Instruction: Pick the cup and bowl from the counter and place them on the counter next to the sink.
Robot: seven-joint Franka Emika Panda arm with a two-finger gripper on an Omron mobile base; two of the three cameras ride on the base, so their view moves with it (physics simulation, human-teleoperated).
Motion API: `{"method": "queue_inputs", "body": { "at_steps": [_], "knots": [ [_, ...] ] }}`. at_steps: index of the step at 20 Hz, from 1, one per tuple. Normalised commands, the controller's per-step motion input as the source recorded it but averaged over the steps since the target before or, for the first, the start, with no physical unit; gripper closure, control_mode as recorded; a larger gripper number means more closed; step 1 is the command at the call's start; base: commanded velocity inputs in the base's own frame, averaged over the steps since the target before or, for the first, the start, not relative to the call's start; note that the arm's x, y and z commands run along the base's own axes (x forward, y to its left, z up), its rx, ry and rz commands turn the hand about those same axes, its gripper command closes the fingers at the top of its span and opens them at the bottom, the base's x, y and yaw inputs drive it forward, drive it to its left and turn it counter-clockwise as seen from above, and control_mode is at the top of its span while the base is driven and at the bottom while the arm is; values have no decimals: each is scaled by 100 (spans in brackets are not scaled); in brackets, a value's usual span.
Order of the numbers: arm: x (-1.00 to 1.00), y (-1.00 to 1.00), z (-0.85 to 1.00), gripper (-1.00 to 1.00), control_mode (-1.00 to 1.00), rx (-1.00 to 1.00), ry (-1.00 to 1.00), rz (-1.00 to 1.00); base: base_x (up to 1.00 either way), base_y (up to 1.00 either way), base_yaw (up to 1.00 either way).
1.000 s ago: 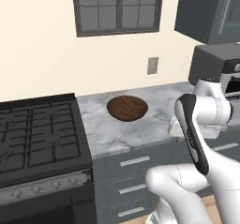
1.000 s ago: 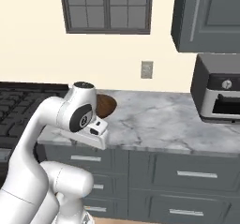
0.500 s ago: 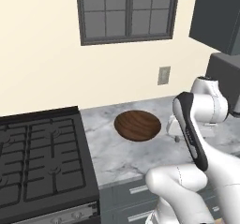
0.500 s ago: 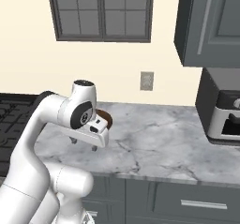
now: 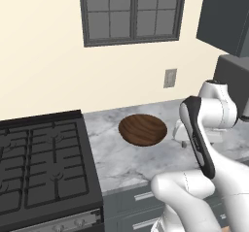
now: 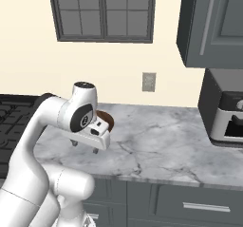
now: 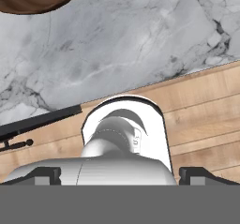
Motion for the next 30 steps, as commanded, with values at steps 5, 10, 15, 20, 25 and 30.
{"method": "queue_inputs", "body": {
  "at_steps": [5,10,15,20,25,30],
  "knots": [
    [28,0,0,-100,-100,0,0,0,0,0,0],
    [67,0,0,-100,-100,0,-1,2,0,0,0],
    [83,0,0,-100,-100,0,-11,3,0,0,0],
    [70,0,-1,-100,-100,0,-13,0,0,0,0],
    [30,0,-25,-100,-100,0,-16,0,0,0,0],
    [7,0,-16,-100,-100,-1,-4,0,0,0,0]
  ]
}}
